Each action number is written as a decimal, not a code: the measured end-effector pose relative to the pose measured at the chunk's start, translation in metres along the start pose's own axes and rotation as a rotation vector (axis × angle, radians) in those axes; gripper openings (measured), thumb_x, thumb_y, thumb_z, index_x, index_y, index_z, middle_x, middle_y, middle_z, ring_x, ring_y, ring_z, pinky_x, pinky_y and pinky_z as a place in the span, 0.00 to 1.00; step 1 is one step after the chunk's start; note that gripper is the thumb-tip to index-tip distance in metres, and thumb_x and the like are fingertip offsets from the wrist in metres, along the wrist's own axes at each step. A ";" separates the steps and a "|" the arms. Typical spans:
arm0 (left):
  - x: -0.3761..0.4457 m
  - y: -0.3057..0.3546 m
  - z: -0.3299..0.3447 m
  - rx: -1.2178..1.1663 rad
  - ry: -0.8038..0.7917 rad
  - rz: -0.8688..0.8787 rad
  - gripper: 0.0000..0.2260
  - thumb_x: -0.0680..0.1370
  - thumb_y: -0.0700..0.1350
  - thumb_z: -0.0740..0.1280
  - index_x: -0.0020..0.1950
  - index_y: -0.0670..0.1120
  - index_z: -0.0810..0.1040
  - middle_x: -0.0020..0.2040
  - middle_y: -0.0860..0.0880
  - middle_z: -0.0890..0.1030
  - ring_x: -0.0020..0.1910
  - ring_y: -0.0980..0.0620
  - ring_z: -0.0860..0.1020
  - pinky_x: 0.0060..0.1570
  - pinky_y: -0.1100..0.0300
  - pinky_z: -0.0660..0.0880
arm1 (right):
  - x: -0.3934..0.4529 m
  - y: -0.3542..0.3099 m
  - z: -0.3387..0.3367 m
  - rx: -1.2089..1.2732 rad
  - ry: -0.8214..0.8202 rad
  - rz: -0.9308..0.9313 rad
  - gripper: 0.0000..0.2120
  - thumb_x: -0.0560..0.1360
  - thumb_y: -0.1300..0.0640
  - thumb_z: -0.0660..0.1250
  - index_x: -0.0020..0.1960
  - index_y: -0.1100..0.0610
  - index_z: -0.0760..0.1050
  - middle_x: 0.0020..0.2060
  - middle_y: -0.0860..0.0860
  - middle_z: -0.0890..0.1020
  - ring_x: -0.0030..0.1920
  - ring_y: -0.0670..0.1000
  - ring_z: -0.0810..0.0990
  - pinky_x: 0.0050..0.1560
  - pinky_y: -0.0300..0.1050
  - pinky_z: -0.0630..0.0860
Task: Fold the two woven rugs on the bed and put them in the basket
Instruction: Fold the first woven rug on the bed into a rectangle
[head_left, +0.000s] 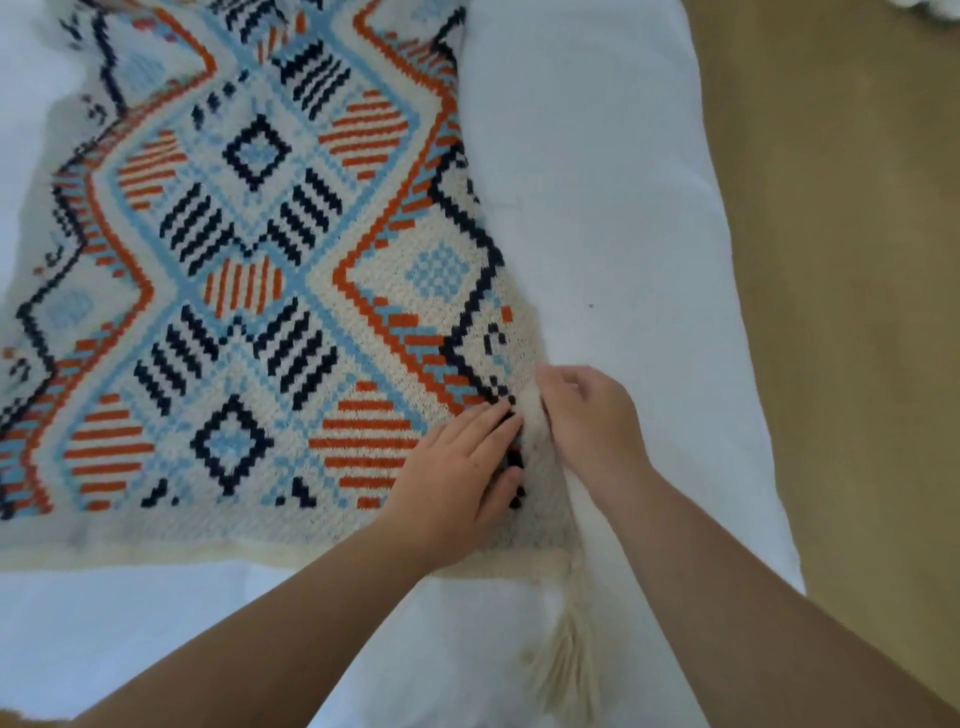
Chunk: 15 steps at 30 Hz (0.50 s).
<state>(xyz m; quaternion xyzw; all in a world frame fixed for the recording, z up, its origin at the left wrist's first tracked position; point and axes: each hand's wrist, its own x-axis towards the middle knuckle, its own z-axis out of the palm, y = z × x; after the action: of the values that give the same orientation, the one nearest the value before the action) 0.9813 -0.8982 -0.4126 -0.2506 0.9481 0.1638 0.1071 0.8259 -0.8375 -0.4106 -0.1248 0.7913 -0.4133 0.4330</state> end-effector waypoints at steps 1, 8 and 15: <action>0.001 -0.002 0.000 -0.001 0.006 -0.003 0.26 0.82 0.57 0.51 0.78 0.48 0.64 0.77 0.50 0.66 0.76 0.50 0.63 0.74 0.54 0.52 | 0.011 -0.011 0.004 0.014 -0.013 -0.007 0.15 0.78 0.43 0.64 0.47 0.55 0.79 0.40 0.49 0.82 0.42 0.50 0.80 0.48 0.46 0.76; 0.016 -0.023 -0.009 0.000 0.048 0.020 0.26 0.84 0.58 0.49 0.79 0.48 0.61 0.79 0.51 0.60 0.79 0.54 0.56 0.76 0.55 0.50 | 0.050 -0.042 0.023 0.125 -0.018 0.146 0.18 0.75 0.49 0.70 0.29 0.55 0.74 0.27 0.53 0.78 0.25 0.52 0.73 0.34 0.46 0.72; 0.023 -0.030 -0.010 -0.081 0.043 0.067 0.28 0.83 0.61 0.43 0.80 0.48 0.56 0.80 0.52 0.57 0.80 0.55 0.52 0.78 0.51 0.51 | 0.045 -0.038 0.023 0.131 0.148 -0.083 0.18 0.75 0.48 0.70 0.30 0.53 0.70 0.25 0.47 0.70 0.29 0.49 0.68 0.34 0.45 0.67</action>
<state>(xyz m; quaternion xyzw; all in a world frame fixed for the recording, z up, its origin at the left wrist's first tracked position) 0.9757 -0.9366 -0.4180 -0.2263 0.9506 0.2001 0.0710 0.8111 -0.8984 -0.4145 -0.0981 0.7866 -0.4897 0.3631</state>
